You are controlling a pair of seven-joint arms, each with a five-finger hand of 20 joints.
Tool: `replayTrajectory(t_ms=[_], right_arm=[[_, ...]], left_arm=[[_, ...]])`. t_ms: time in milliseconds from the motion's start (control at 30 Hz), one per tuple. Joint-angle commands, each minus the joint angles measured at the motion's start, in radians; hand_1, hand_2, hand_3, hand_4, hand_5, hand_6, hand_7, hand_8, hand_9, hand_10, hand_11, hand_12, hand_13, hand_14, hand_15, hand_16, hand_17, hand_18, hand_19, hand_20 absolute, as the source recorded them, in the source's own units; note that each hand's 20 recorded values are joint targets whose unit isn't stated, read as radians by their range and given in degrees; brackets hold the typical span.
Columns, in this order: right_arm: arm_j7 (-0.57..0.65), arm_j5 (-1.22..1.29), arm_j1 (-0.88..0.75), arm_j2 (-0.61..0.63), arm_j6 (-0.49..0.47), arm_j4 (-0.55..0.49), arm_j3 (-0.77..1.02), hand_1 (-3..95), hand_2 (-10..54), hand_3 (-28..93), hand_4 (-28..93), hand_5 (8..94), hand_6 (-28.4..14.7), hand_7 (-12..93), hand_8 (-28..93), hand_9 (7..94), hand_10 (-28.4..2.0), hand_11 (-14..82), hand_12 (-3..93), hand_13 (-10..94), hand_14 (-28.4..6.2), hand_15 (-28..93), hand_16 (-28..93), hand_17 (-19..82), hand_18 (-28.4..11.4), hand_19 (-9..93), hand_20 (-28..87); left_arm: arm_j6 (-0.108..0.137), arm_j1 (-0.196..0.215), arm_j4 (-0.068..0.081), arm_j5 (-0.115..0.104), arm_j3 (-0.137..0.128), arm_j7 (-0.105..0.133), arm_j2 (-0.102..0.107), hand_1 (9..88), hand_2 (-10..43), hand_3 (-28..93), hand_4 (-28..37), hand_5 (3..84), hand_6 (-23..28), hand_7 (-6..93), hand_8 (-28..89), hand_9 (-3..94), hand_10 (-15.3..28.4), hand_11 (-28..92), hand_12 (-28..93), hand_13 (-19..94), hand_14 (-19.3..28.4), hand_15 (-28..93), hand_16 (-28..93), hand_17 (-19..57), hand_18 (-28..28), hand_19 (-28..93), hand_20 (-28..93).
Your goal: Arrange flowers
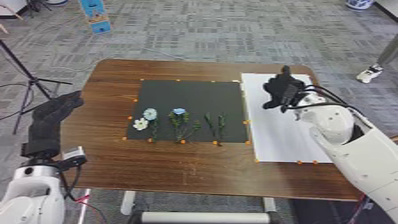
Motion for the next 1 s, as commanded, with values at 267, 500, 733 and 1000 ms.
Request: replayTrajectory(t_ms=[267, 500, 733, 1000], right_arm=[[-0.025, -0.116, -0.026, -0.054, -0.050, 0.068, 0.087, 27.4, -9.5, 66, -24, 64.2, 0.9, 26, -11, 71.1, -13.7, 27.5, 26.3, 56, -16.9, 59, 36, 21, -23.7, 67, 63], [0.002, -0.132, -0.029, -0.061, -0.048, 0.083, 0.084, 29.0, -9.5, 65, -23, 64.8, 1.3, 27, -12, 72.2, -13.6, 27.6, 26.0, 56, -16.9, 59, 36, 22, -23.5, 67, 63], [0.010, -0.126, -0.029, -0.062, -0.034, 0.093, 0.092, 31.1, -6.3, 64, -24, 66.7, 2.0, 27, -12, 74.5, -13.3, 28.0, 25.8, 57, -16.3, 59, 36, 22, -23.3, 68, 63], [0.037, -0.089, -0.006, -0.039, -0.027, 0.076, 0.083, 30.7, -5.3, 65, -23, 67.1, 2.0, 27, -12, 74.9, -13.2, 28.1, 26.0, 58, -16.1, 59, 37, 23, -23.3, 68, 62]], left_arm=[[-0.011, 0.030, -0.025, 0.011, -0.016, -0.013, -0.021, 25.3, 2.4, 73, -26.1, 45.6, 2.6, 16.7, -9, 46.8, 11.9, 19, 12, 32, 11.7, 9, 0, 4.7, 4.2, 1, 14], [-0.018, 0.028, -0.026, 0.015, -0.015, -0.020, -0.018, 25.4, 2.5, 73, -26.1, 45.6, 2.5, 16.7, -9, 46.9, 12.0, 20, 12, 32, 11.8, 9, 0, 4.7, 4.3, 1, 14], [-0.022, 0.027, -0.027, 0.020, -0.015, -0.026, -0.014, 25.2, 2.5, 73, -26.1, 45.6, 2.6, 16.8, -9, 46.8, 11.9, 20, 12, 32, 11.9, 9, 0, 4.7, 4.3, 1, 14], [-0.020, 0.032, -0.030, 0.020, -0.008, -0.028, -0.018, 25.3, 2.6, 73, -26.1, 45.6, 2.6, 16.6, -9, 46.9, 11.9, 20, 12, 32, 12.0, 9, 0, 4.7, 4.4, 1, 14]])
